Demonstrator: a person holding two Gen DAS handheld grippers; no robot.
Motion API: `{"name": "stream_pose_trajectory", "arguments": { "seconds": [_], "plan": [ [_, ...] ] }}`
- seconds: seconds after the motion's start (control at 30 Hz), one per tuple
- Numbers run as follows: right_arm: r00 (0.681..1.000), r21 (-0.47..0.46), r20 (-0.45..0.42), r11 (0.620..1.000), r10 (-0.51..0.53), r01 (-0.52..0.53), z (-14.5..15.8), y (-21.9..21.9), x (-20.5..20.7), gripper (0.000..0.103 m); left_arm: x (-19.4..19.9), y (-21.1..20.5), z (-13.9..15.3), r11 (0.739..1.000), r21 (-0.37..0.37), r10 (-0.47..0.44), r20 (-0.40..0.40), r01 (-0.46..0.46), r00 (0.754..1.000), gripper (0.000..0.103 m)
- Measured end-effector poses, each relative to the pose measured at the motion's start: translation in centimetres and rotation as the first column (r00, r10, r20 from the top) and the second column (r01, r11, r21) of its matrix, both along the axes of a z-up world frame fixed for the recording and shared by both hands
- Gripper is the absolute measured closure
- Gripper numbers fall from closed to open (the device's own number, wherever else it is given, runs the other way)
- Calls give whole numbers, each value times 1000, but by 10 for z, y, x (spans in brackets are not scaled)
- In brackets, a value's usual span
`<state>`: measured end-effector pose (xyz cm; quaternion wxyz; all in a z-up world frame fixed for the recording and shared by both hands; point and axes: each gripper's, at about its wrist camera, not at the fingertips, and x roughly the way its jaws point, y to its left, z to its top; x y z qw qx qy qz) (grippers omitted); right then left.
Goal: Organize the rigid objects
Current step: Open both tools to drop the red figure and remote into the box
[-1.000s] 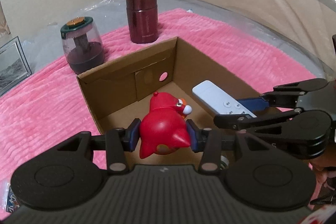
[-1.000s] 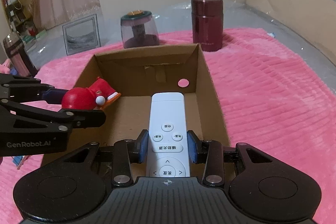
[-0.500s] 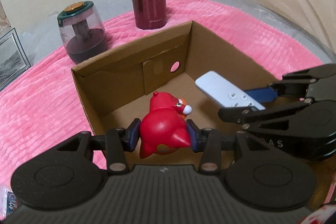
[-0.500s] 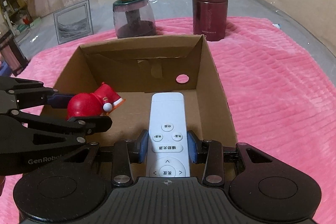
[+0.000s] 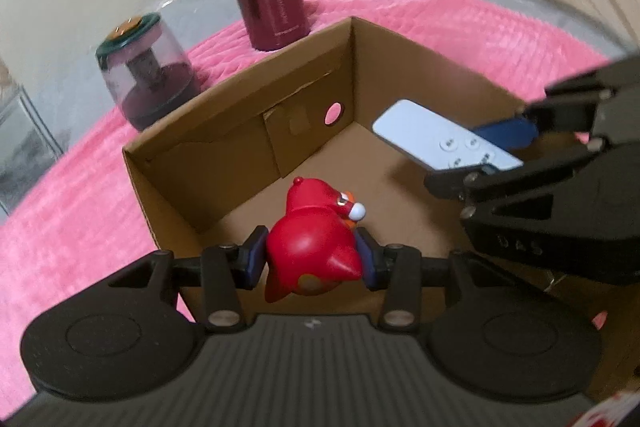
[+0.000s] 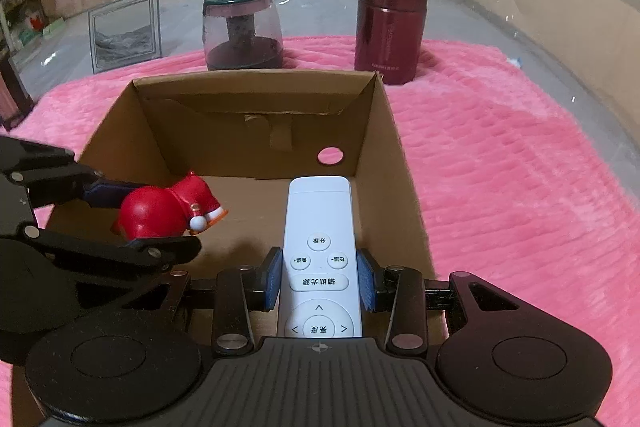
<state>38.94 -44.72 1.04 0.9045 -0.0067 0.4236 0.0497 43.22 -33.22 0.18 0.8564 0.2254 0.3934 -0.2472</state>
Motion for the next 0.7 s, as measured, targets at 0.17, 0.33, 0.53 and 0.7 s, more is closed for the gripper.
{"name": "stream_pose_trajectory", "arguments": {
  "seconds": [0.17,0.33,0.53,0.7],
  "plan": [
    [1000,20,3,1000,3,-3,-2,-3,-1,68,-2,-2,-4,999,27,-39,8,38,999,62],
    [1000,12,8,1000,15,-15,-3,-1,-1,68,-2,-4,-6,998,34,-58,9,57,998,62],
    [1000,-4,6,1000,24,-24,-4,2,-2,68,-4,-6,-8,996,47,-76,12,75,997,63],
    [1000,-2,1,1000,25,-25,-4,2,-2,68,-4,-2,-3,997,23,-71,22,71,997,63]
  ]
}}
